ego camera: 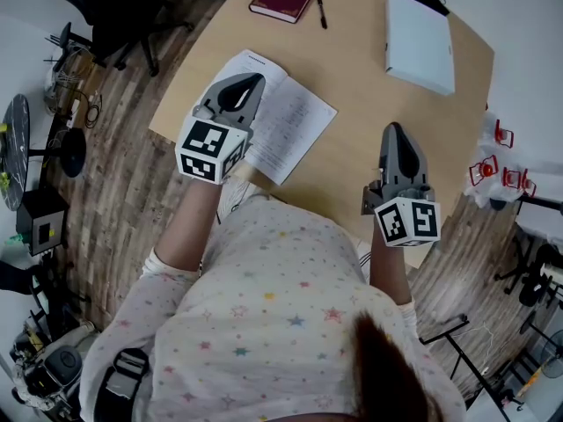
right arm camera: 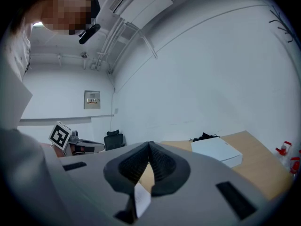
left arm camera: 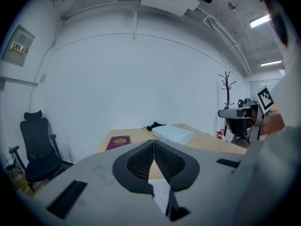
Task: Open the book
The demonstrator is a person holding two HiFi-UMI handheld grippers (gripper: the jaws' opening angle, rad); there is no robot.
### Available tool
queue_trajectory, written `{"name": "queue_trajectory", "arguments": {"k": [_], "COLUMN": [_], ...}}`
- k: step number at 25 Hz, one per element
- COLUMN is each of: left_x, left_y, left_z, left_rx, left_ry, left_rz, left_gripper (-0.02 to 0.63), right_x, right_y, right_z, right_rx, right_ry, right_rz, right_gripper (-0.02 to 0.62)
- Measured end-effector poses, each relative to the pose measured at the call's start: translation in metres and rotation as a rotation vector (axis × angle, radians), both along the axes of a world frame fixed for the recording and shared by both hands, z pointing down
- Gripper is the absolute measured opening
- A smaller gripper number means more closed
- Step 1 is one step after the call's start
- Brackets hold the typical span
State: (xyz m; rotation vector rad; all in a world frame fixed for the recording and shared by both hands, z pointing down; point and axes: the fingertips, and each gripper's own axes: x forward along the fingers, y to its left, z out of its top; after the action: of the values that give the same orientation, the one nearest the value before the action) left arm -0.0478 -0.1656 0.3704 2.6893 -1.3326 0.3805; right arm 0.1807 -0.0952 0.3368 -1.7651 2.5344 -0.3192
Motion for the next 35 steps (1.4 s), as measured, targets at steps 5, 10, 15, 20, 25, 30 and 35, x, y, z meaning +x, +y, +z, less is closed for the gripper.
{"name": "queue_trajectory", "arguments": {"k": [5, 10, 15, 20, 25, 30, 35], "left_x": [0.006, 0.01, 0.013, 0.016, 0.019, 0.017, 0.014], "left_y": [0.009, 0.018, 0.025, 0.028, 0.029, 0.029, 0.029], "left_z": [-0.02, -0.032, -0.047, -0.065, -0.072, -0.072, -0.073], "left_rx": [0.048, 0.073, 0.115, 0.157, 0.179, 0.18, 0.185], "left_ry": [0.049, 0.082, 0.117, 0.139, 0.142, 0.146, 0.147], "left_rz": [0.007, 0.021, 0.03, 0.038, 0.044, 0.036, 0.027], "left_gripper": [0.014, 0.014, 0.012, 0.012, 0.012, 0.012, 0.012], "right_x": [-0.001, 0.003, 0.011, 0.012, 0.01, 0.01, 0.011], "right_y": [-0.004, -0.002, -0.002, -0.002, 0.0, 0.002, 0.002], "right_z": [-0.013, -0.037, -0.049, -0.057, -0.058, -0.057, -0.057], "right_rx": [0.024, 0.074, 0.098, 0.111, 0.112, 0.114, 0.112], "right_ry": [-0.004, -0.015, -0.009, 0.002, 0.025, 0.027, 0.028], "right_rz": [0.008, 0.013, 0.036, 0.044, 0.042, 0.041, 0.043], "right_gripper": [0.001, 0.001, 0.0, 0.001, 0.0, 0.001, 0.0]}}
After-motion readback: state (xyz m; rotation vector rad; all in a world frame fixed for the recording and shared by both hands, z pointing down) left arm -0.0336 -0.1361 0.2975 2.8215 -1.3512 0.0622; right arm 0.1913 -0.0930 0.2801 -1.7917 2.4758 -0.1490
